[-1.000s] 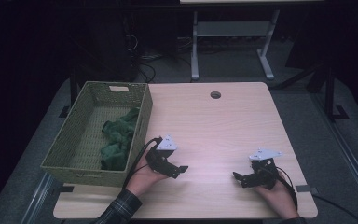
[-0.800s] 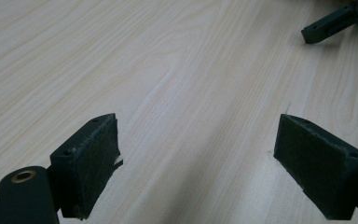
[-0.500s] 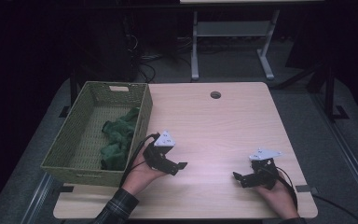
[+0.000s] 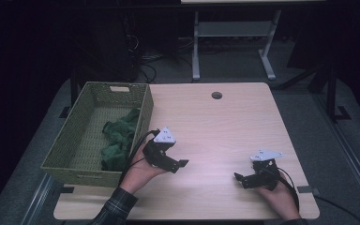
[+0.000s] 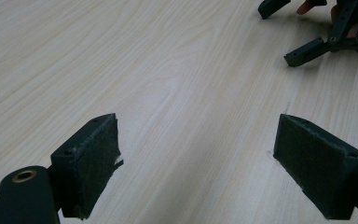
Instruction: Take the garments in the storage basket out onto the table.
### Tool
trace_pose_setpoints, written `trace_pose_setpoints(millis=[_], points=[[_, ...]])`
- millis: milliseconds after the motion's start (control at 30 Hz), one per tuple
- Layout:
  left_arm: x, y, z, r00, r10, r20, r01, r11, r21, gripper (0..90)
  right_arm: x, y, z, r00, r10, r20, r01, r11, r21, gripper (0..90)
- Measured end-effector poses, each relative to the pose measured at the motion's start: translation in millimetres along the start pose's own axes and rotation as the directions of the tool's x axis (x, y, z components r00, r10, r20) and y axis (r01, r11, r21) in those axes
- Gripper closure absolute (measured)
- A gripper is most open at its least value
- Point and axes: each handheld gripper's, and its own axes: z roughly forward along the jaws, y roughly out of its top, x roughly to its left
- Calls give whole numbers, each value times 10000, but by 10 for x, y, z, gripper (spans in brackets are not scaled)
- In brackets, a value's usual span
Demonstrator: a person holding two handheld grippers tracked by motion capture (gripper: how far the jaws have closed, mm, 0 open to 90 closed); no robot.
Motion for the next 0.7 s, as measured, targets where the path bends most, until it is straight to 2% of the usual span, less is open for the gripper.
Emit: trace_pose_setpoints(millis=[267,400,600,700], points=[[24,84,-64,10000,-32,71,32,10000,-88,135,2,0,0,10000,28,-7,-28,10000,-9,7],[48,109,-80,9999,91,80,-90,10000,-19,136,2,1,0,10000,26,-5,-26,10000,-6,8],[103,163,-126,10000,-56,-41,56,9998,-166,135,2,0,0,10000,21,-3,-21,10000,-9,8],[136,192,-151,10000,8,-70,-9,9998,-207,136,1,1,0,10000,14,-8,-14,10000,-1,7]])
